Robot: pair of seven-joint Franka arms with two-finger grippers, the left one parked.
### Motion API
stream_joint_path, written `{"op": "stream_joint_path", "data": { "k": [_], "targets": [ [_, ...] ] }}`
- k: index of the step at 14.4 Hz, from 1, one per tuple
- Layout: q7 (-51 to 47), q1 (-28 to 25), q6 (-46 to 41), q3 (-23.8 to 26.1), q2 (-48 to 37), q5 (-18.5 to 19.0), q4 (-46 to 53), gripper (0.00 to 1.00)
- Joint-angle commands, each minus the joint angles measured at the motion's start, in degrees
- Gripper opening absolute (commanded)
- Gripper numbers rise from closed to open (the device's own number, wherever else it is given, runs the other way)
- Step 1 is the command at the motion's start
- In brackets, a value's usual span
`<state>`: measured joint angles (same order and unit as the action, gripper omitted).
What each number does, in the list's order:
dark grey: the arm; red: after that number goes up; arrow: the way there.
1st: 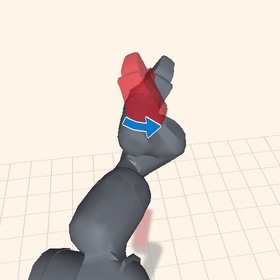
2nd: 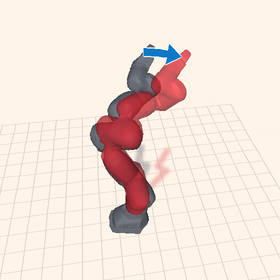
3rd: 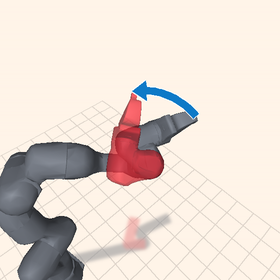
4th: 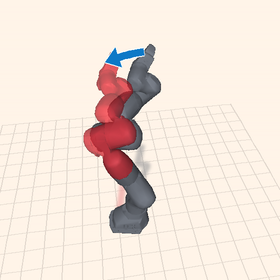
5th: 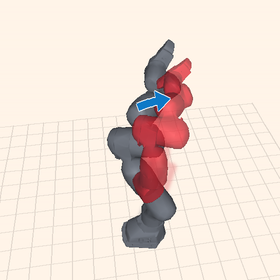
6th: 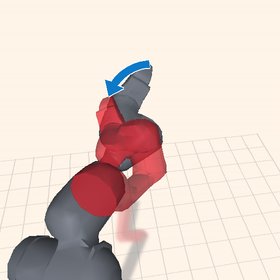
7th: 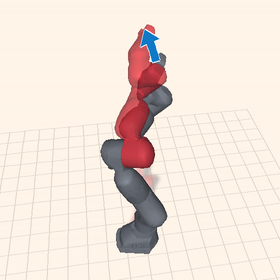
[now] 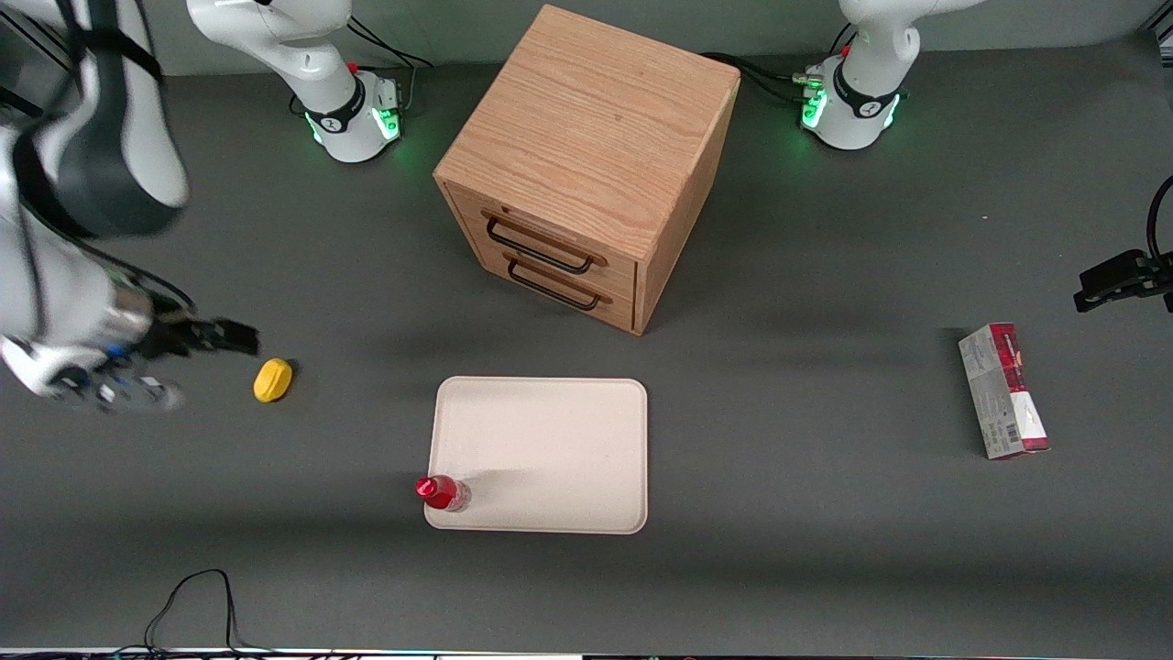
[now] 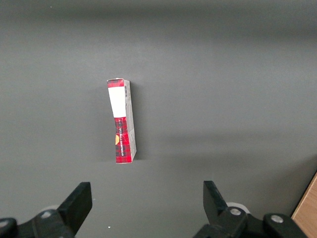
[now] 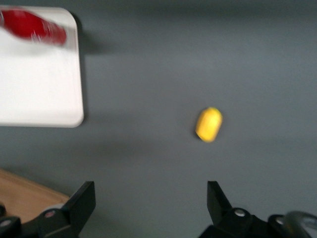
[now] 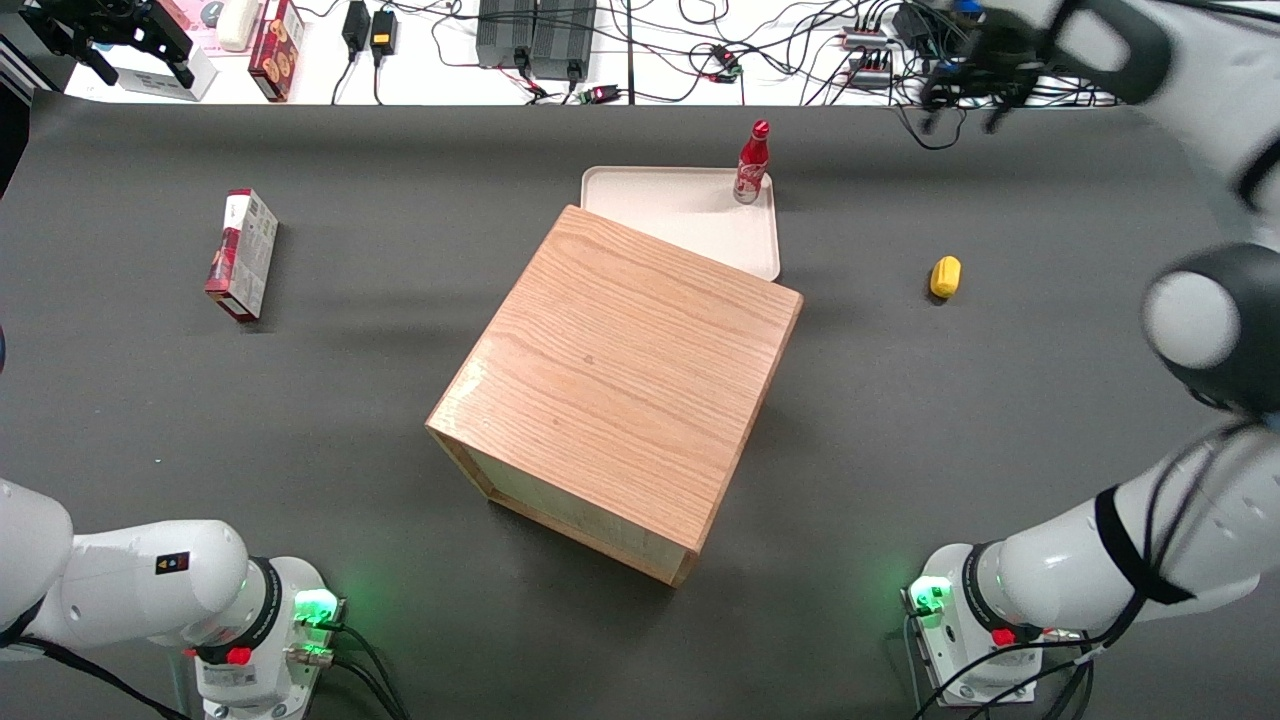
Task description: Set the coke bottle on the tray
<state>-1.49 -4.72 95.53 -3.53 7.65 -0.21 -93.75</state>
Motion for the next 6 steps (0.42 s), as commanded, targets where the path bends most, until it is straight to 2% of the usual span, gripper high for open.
{"op": "stream_joint_path", "data": {
  "k": [1,3,6],
  "targets": [
    [2.9,1.4,0.5,-0.3,-10.3,-1.2,-9.6,1.00],
    [2.4,2.9,-1.2,1.2,-11.0,-1.2,-8.5,1.00],
    [2.5,9.3,-3.6,8.4,-8.7,-1.3,-4.0,1.00]
  ]
}}
